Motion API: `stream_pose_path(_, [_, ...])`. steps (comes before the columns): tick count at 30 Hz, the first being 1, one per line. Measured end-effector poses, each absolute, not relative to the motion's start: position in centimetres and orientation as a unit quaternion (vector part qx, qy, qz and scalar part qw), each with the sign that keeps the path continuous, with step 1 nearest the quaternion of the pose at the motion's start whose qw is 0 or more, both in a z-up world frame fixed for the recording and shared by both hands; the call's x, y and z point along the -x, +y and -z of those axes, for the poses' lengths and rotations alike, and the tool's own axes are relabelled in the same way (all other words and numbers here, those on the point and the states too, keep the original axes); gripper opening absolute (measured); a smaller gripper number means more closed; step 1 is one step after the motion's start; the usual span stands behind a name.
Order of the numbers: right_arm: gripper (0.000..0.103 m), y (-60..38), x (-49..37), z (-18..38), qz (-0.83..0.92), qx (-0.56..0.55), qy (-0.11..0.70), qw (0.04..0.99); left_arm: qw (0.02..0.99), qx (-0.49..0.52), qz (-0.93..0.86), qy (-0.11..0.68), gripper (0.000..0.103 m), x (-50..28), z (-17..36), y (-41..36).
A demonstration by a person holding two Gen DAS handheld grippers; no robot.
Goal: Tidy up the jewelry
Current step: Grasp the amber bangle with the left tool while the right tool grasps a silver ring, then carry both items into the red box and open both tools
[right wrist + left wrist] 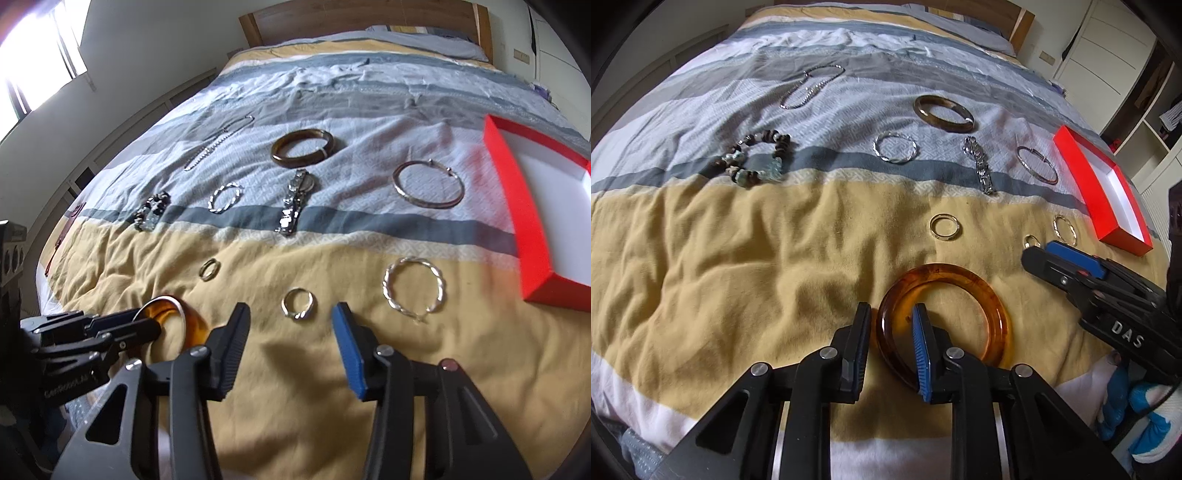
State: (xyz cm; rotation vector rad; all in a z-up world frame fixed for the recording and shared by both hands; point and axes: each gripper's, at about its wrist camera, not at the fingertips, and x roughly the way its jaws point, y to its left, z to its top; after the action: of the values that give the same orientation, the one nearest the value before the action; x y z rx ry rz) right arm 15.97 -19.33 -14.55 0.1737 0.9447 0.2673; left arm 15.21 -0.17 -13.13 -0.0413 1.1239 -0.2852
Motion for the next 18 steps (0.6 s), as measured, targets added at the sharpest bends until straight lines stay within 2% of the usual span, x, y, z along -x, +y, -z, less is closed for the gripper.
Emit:
stream_pose_path(3, [0.039, -19.3, -16.7, 15.2, -0.127, -0.083, 0.457, 0.877, 0.833, 0.017, 0.135, 0.536, 0.018, -15.5, 13.7, -0.2])
stream_pose_path(5, [0.025, -19.5, -17.0, 15.5, -0.127, -0.084, 0.458, 0.876, 0.834, 0.016, 0.134, 0.535, 0.013, -15.6, 13.9, -0.3])
stream_pose_path(7, [0.018, -19.7, -17.2, 15.9, -0.123, -0.082, 0.462, 0.875, 0.837, 0.014, 0.132, 0.531, 0.011, -15.5, 13.8, -0.2])
stream_pose_path(18, [0.017, -20.9, -15.3, 13.4, -0.127, -0.080, 0.438, 0.886, 0.860, -0.011, 0.125, 0.495, 0.010, -14.5, 10.0, -1.7])
